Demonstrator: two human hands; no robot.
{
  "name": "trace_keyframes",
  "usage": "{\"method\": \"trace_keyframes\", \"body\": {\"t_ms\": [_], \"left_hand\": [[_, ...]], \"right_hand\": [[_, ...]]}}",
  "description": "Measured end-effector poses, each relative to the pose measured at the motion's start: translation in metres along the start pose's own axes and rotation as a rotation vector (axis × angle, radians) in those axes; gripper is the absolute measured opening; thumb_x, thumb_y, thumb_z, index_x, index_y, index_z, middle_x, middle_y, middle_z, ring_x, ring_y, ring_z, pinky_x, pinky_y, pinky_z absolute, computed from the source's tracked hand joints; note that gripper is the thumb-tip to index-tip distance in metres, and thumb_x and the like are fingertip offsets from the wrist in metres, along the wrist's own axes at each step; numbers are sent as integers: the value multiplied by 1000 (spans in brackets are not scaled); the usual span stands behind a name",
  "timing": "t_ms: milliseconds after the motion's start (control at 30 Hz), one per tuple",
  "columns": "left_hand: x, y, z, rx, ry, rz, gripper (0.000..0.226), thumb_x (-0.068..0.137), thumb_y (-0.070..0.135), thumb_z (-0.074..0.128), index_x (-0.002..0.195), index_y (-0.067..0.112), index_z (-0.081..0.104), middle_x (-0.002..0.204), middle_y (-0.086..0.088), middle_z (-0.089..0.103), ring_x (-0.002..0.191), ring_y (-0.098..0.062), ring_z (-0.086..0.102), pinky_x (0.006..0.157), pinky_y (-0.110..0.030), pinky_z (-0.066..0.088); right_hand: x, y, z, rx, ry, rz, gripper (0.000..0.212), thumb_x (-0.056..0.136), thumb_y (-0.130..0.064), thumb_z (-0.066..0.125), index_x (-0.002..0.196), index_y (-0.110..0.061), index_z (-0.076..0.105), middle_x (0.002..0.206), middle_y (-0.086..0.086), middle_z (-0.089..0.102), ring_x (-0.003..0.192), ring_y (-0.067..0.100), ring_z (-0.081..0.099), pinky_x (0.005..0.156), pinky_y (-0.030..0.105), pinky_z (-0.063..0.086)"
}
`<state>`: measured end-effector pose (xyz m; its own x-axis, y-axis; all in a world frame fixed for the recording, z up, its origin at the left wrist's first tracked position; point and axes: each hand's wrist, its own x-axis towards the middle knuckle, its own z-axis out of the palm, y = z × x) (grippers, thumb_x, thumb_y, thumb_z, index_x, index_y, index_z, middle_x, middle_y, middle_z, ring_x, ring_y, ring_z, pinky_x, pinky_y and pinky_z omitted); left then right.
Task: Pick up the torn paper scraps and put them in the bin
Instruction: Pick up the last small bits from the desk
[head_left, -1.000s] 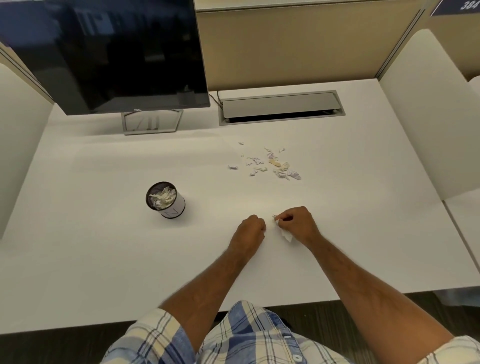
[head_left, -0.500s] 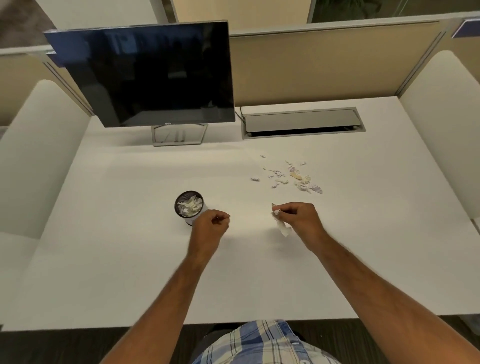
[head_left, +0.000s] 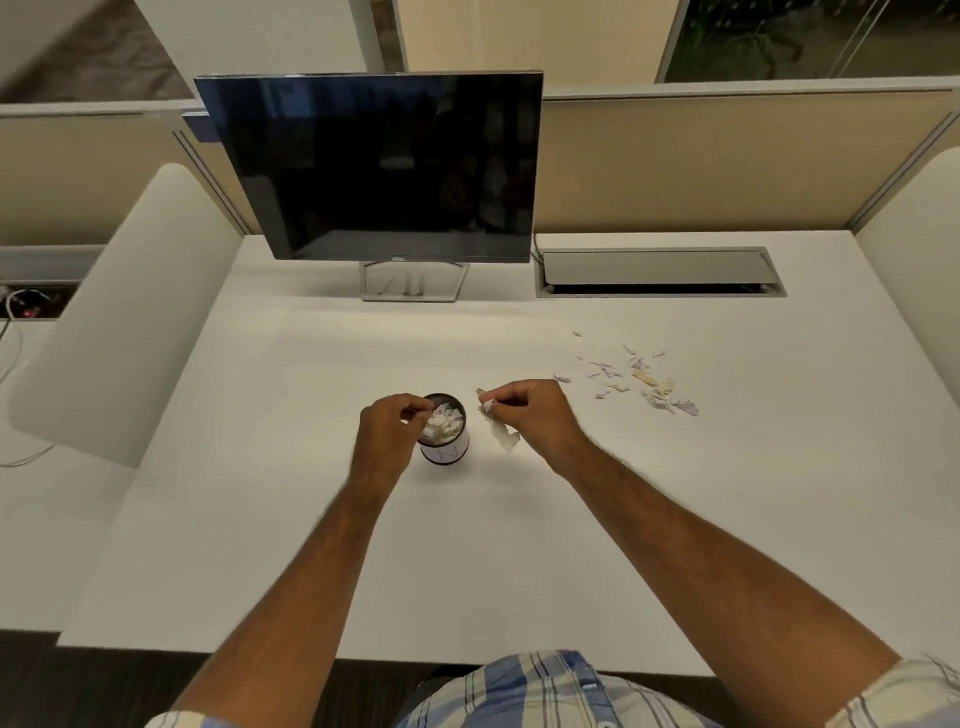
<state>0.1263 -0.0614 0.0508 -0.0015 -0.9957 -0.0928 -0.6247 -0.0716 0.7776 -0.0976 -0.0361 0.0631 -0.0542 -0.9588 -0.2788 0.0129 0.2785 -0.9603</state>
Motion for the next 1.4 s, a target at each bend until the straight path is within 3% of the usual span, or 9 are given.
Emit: {"method": "trace_keyframes", "body": {"t_ms": [233, 333, 633, 733, 833, 900, 1033, 1233, 1400], "left_hand": [[2, -7, -12, -125, 33, -75, 16, 87, 6, 69, 88, 22, 75, 83, 11, 74, 71, -7, 67, 68, -22, 55], [0, -8, -12, -138, 32, -47, 16, 88, 6, 69, 90, 21, 73, 89, 11, 74, 76, -3, 65, 66, -11, 50], [-6, -27, -14, -114, -40, -2, 11, 89, 12, 73, 92, 23, 72, 91, 14, 72, 87, 0, 66, 74, -10, 47], [-9, -32, -11, -8, -75, 116, 7, 88, 24, 77, 91, 27, 71, 93, 18, 70, 93, -1, 61, 80, -11, 44], [-13, -36, -5, 221, -120, 400, 9, 89, 34, 74, 98, 33, 72, 103, 22, 71, 102, -8, 58, 91, -28, 46], [-17, -35, 0, 334, -130, 469, 21, 90, 44, 69, 109, 36, 72, 118, 23, 69, 110, -12, 57, 94, -34, 45], [-21, -33, 7, 551, -169, 433, 45, 90, 66, 54, 126, 40, 64, 132, 22, 62, 121, -14, 50, 100, -38, 35], [-13, -20, 16, 718, -241, 393, 61, 86, 78, 48, 129, 36, 60, 133, 16, 62, 119, -15, 51, 95, -38, 32], [-6, -9, 14, 730, -252, 387, 62, 87, 77, 45, 135, 40, 57, 137, 16, 61, 123, -17, 50, 97, -41, 29]], "right_hand": [[31, -1, 53, -198, 37, -23, 10, 82, 1, 75, 84, -8, 77, 85, 4, 77, 90, 17, 76, 79, 34, 62], [40, 1, 66, -451, -4, -42, 12, 78, -4, 75, 84, -14, 71, 78, -1, 73, 72, 11, 69, 68, 30, 57], [59, 3, 91, -997, -233, -154, 9, 79, -5, 64, 79, -14, 62, 82, 2, 65, 74, 21, 61, 61, 33, 46], [61, 5, 97, -1052, -236, -133, 8, 74, -2, 61, 76, -10, 60, 81, 5, 65, 72, 23, 60, 58, 32, 44], [63, 8, 100, -1101, -237, -116, 4, 69, -4, 58, 69, -8, 56, 70, 3, 61, 59, 16, 48, 53, 30, 37], [65, 7, 99, -1114, -250, -105, 6, 69, -5, 57, 64, -8, 55, 63, -2, 56, 56, 13, 44, 51, 29, 36], [68, -2, 93, -1033, -298, -70, 14, 85, -12, 63, 72, -10, 69, 71, 3, 70, 63, 18, 67, 58, 29, 50], [63, -12, 74, -1021, -292, -127, 14, 89, -5, 61, 94, -12, 73, 94, 1, 70, 82, 19, 67, 73, 34, 56], [60, -8, 53, -908, -245, -135, 22, 85, 2, 61, 90, -14, 75, 88, -3, 72, 77, 14, 68, 75, 34, 60]]}}
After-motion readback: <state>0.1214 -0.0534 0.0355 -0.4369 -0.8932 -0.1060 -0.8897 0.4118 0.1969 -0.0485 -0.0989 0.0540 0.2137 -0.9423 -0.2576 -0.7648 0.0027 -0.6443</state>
